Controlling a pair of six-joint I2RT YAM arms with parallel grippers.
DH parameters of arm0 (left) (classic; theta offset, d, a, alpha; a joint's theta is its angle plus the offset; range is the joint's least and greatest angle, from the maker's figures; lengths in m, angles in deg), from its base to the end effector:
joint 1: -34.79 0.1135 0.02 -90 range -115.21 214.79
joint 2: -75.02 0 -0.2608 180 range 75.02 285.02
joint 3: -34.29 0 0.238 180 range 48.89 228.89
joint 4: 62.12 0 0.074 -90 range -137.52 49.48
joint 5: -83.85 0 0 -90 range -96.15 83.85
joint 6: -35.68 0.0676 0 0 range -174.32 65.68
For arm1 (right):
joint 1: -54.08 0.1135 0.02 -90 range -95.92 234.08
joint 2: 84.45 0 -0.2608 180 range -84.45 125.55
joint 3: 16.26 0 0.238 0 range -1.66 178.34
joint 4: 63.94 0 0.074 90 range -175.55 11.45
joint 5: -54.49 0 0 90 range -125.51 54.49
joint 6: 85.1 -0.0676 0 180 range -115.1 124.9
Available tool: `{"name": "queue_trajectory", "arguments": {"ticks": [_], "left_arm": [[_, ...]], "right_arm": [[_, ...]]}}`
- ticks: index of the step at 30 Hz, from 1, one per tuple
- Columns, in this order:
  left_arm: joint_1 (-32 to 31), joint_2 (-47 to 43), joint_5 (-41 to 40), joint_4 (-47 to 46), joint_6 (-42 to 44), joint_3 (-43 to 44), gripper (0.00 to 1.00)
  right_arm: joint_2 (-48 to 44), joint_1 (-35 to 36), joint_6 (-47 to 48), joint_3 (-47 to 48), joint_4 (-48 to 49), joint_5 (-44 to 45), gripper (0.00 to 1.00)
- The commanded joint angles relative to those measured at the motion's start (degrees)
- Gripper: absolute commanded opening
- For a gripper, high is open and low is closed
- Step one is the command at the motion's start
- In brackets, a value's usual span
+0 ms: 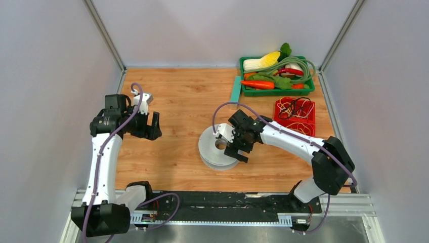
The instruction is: Wrap the cables
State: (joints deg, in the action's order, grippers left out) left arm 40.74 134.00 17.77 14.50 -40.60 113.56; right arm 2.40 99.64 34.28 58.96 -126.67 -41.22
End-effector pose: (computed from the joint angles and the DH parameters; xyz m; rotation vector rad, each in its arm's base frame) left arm 0.1860 -0.0082 0.3065 0.3252 2.4531 -0.3878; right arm 0.1890 0.2024 0.1899 -1.7670 2.2729 0.1978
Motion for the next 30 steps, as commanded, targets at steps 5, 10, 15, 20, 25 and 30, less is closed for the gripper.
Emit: {"name": "queue_trajectory", "arguments": {"ticks": [5,10,15,20,25,30], "left_arm": [[-0.2,-0.7,1.7,-2.4,-1.1,-0.8,0.93],[-0.3,-1.8,2.6,-2.4,-0.3,-0.9,0.93],[-0.3,-2.4,4.0,-3.5,-1.1,-0.3,0.93],[-0.4,-2.3,5.3,-5.6,-3.1,-0.2,0.93],[-0.5,-2.6,5.3,-7.4,-5.0,-0.9,0.93],[-0.4,-3.0,5.2,-9.4,-7.3,-1.3,0.93]], "right_arm": [[-2.5,-0.8,-1.1,5.8,0.3,-2.4,1.0],[-13.7,-11.4,1.2,10.1,-5.7,-8.4,1.0],[-15.1,-29.3,1.5,18.4,-9.9,-10.5,1.0],[-10.8,-40.4,-4.3,21.3,-9.5,-8.6,0.97],[-7.1,-47.1,-17.8,21.3,-4.4,-4.8,0.82],[-6.0,-49.8,-28.4,16.0,5.7,-2.7,0.66]]}}
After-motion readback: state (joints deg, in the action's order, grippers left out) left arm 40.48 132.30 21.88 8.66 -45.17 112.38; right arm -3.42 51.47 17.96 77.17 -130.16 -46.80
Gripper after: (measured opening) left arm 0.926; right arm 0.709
